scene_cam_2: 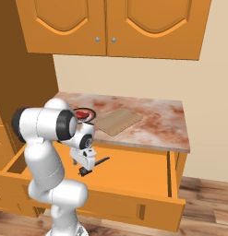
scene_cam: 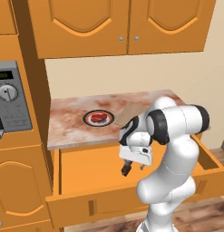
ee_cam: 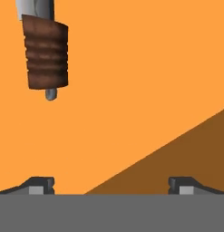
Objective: Pick up the knife from the drawer and place it on the cutting board. Then place the meat from the plate to the cutting board.
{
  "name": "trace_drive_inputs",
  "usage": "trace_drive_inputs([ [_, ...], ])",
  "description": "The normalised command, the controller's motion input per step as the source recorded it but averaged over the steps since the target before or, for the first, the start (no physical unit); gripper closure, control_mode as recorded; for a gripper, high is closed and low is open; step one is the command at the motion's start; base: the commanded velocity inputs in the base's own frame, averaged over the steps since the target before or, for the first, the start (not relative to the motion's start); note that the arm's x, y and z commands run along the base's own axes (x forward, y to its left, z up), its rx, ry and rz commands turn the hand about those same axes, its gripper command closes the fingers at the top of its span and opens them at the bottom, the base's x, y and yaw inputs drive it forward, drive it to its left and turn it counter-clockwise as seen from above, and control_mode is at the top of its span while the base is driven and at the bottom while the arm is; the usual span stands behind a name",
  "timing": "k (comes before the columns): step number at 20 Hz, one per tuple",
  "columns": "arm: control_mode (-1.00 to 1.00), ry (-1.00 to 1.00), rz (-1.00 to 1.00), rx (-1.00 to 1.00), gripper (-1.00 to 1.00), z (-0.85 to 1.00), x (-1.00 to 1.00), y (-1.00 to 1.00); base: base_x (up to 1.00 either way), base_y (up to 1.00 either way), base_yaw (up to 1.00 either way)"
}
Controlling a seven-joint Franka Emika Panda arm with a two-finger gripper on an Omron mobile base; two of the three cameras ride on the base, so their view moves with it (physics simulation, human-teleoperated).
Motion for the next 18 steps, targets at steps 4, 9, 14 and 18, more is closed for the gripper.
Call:
trace_drive_inputs([
  [4,-1.0,0.0,-0.07,-0.07,-1.0,-0.03,0.12,0.16,0.0,0.0,0.0],
  [9,-1.0,0.0,-0.04,-0.06,-1.0,-0.16,0.08,0.06,0.0,0.0,0.0],
  [14,-1.0,-0.03,-0.02,-0.05,-1.0,-0.19,0.15,0.0,0.0,0.0,0.0],
  [18,-1.0,-0.03,0.0,-0.02,-1.0,-0.13,0.21,-0.03,0.0,0.0,0.0],
])
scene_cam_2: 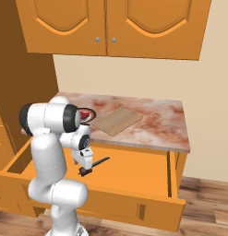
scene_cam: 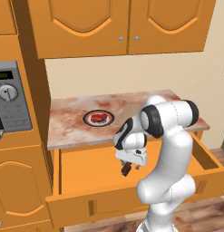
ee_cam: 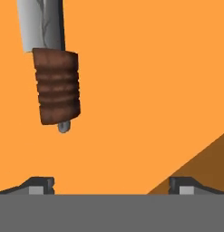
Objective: Pick up the knife from the drawer and place it on the cutting board. Then place the meat from the plate to the cutting board.
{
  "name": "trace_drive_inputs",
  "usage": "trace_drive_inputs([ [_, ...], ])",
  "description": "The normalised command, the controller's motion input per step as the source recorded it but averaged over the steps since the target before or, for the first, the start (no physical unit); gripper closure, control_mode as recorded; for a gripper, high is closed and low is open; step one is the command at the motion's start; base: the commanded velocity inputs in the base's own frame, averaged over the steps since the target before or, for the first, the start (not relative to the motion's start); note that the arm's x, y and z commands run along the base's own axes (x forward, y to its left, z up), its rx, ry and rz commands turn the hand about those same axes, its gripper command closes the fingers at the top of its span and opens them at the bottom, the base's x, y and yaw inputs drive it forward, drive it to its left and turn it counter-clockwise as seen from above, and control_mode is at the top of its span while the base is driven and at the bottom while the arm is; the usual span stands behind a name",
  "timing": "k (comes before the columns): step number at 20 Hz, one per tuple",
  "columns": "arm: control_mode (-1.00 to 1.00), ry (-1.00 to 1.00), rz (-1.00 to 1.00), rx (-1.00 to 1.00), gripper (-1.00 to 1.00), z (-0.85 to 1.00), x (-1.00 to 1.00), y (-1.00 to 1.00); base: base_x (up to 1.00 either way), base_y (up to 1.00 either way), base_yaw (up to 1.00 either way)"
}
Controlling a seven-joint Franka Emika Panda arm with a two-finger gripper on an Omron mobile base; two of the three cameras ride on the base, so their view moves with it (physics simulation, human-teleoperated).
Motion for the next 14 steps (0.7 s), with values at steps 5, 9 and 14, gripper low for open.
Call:
trace_drive_inputs([
  [5,-1.0,-0.03,0.0,0.0,-1.0,-0.15,0.23,-0.02,0.0,0.0,0.0],
  [9,-1.0,-0.02,0.0,-0.02,-1.0,-0.21,0.25,0.0,0.0,0.0,0.0],
  [14,-1.0,-0.05,0.0,-0.02,-1.0,-0.25,0.22,0.0,0.0,0.0,0.0],
])
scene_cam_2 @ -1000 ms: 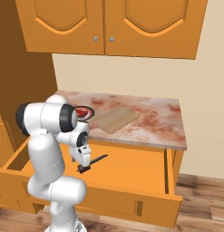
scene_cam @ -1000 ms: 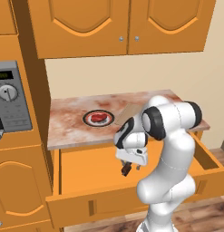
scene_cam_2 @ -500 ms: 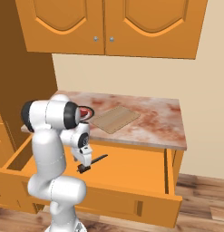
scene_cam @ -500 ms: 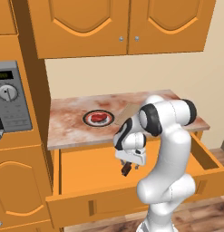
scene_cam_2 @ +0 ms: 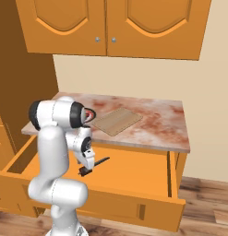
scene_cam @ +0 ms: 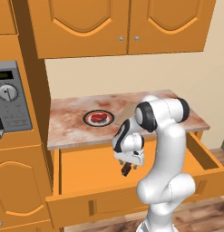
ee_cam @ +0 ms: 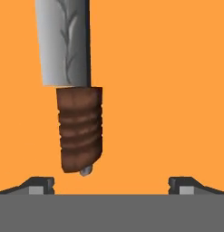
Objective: Pick up the knife from the drawer and place it on the cutting board. Then place the meat from the plate to the cutting board.
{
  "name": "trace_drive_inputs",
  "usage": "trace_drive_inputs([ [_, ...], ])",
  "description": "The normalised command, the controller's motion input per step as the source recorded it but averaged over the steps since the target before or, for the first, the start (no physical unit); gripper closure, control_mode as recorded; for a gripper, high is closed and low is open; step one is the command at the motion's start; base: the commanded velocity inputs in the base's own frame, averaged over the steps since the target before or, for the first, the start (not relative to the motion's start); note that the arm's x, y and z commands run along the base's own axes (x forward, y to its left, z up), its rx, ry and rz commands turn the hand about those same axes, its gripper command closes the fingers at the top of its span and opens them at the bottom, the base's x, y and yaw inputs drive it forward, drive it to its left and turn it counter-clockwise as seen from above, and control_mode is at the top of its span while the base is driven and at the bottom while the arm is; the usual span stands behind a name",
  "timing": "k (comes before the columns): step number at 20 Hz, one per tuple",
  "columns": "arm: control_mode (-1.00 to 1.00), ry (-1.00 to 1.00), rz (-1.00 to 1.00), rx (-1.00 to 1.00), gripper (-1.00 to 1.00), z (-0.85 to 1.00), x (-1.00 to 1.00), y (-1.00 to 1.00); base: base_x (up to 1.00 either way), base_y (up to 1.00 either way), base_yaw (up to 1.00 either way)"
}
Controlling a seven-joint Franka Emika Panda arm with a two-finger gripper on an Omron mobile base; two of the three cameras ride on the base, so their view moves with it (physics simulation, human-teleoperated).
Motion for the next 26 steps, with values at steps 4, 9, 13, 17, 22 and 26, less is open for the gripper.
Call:
trace_drive_inputs([
  [4,-1.0,-0.06,0.0,-0.01,-1.0,-0.28,0.25,-0.01,0.0,0.0,0.0],
  [9,-1.0,-0.05,0.0,-0.01,-1.0,-0.27,0.26,0.0,0.0,0.0,0.0],
  [13,-1.0,-0.03,0.0,-0.01,-1.0,-0.27,0.12,0.0,0.0,0.0,0.0],
  [17,-1.0,-0.04,0.0,-0.03,-1.0,-0.26,0.0,0.0,0.0,0.0,0.0],
  [22,-1.0,-0.02,0.0,-0.03,-1.0,-0.28,0.0,0.0,0.0,0.0,0.0],
  [26,-1.0,-0.02,0.0,-0.01,-1.0,-0.32,0.0,0.02,0.0,0.0,0.0],
])
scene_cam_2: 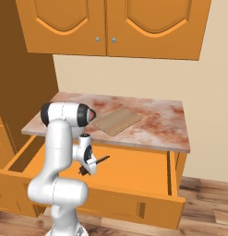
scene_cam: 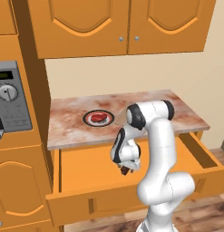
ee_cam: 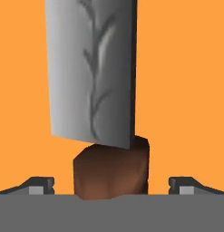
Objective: Pick up the knife from the drawer and place it on the cutting board. Then place the meat from the plate to the cutting board.
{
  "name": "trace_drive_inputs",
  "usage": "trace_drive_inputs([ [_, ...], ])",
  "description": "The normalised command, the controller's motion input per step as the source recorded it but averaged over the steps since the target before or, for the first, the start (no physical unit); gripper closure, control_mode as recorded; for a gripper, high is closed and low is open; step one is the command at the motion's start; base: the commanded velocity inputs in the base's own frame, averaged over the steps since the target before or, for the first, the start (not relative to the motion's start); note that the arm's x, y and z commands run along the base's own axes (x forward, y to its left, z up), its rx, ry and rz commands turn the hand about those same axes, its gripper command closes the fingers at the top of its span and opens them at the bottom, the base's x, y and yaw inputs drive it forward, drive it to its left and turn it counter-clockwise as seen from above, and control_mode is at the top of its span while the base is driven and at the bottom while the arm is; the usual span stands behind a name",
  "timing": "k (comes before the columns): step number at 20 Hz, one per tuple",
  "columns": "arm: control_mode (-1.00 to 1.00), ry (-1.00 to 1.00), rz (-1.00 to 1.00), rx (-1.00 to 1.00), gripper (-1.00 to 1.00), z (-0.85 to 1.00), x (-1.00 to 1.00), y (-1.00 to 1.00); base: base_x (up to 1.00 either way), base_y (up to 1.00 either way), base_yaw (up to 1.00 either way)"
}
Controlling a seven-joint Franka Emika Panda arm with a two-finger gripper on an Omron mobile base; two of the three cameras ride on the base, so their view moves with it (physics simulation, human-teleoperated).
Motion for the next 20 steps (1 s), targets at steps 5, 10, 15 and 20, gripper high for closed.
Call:
trace_drive_inputs([
  [5,-1.0,-0.01,0.0,0.0,1.0,-0.21,-0.06,0.03,0.0,0.0,0.0],
  [10,-1.0,-0.13,0.0,0.01,1.0,0.04,-0.41,-0.01,0.0,0.0,0.0],
  [15,-1.0,-0.17,-0.05,0.0,1.0,0.72,-0.56,-0.02,0.0,0.0,0.0],
  [20,-1.0,-0.11,-0.04,0.0,1.0,1.0,-0.55,-0.11,0.0,0.0,0.0],
])
